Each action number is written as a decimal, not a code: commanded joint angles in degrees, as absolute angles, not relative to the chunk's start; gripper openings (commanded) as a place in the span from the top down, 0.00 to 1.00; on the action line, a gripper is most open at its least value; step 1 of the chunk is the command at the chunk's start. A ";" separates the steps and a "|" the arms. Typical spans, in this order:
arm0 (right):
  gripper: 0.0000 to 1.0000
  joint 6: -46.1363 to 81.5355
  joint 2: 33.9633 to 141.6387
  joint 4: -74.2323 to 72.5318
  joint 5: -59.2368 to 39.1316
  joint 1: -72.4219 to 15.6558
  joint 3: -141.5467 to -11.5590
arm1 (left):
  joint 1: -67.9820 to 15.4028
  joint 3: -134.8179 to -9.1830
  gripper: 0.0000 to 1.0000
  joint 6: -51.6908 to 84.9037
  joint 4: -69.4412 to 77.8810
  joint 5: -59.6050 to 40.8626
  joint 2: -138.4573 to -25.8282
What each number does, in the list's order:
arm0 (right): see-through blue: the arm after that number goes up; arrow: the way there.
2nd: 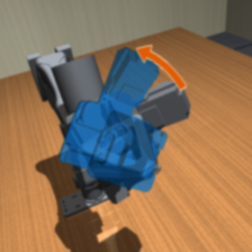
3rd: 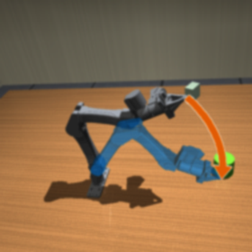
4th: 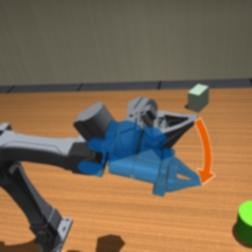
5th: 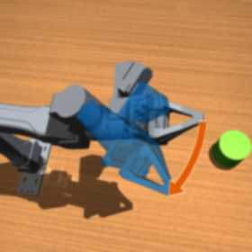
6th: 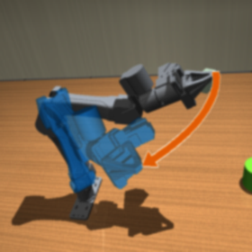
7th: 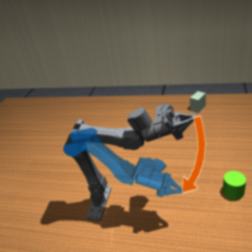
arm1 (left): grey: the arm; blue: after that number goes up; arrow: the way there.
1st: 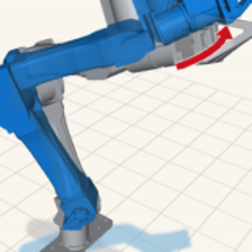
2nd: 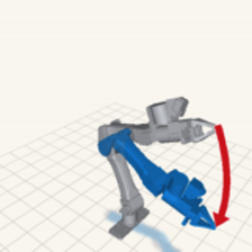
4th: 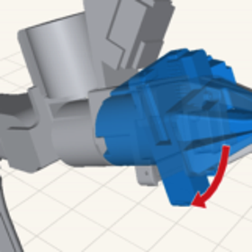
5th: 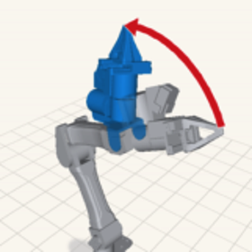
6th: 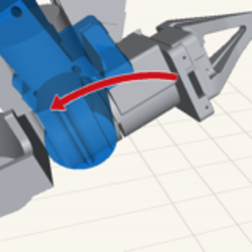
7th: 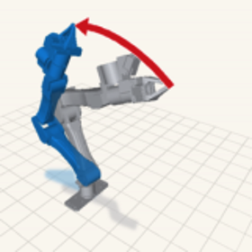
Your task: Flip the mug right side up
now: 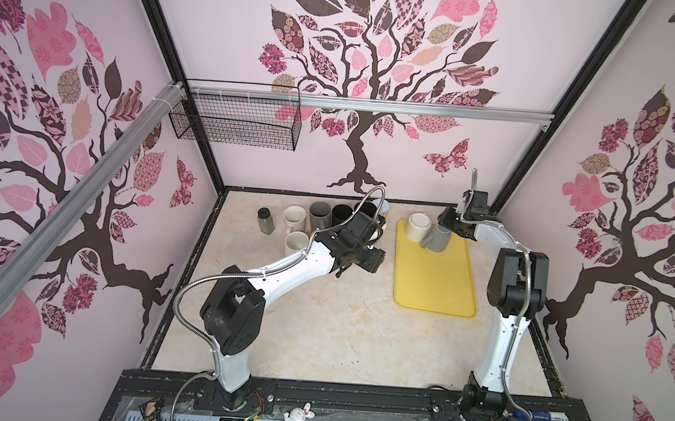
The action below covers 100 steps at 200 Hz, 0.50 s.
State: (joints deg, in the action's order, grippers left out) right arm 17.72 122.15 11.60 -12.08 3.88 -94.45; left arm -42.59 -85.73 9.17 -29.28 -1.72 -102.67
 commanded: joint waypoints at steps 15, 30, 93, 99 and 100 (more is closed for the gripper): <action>0.53 19.23 114.08 9.24 -16.02 3.37 -83.05 | -43.84 -85.08 0.37 9.22 -30.70 -0.09 -99.32; 0.53 19.09 111.17 8.45 -16.83 3.17 -79.08 | -44.38 -84.06 0.37 8.09 -30.06 -0.61 -98.80; 0.54 16.88 100.67 7.92 -21.81 -2.90 -65.87 | -46.58 -86.84 0.31 -3.84 -27.49 -8.67 -103.55; 0.53 16.98 99.94 7.70 -21.38 -3.52 -64.90 | -46.68 -87.30 0.29 -5.22 -27.42 -8.98 -104.60; 0.53 17.06 99.80 7.63 -21.41 -3.61 -64.79 | -46.67 -87.42 0.29 -5.42 -27.42 -9.06 -104.81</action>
State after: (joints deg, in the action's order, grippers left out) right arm 18.94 104.47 5.52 -20.01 0.49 -68.36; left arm -45.74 -85.30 1.76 -28.80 -6.02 -100.92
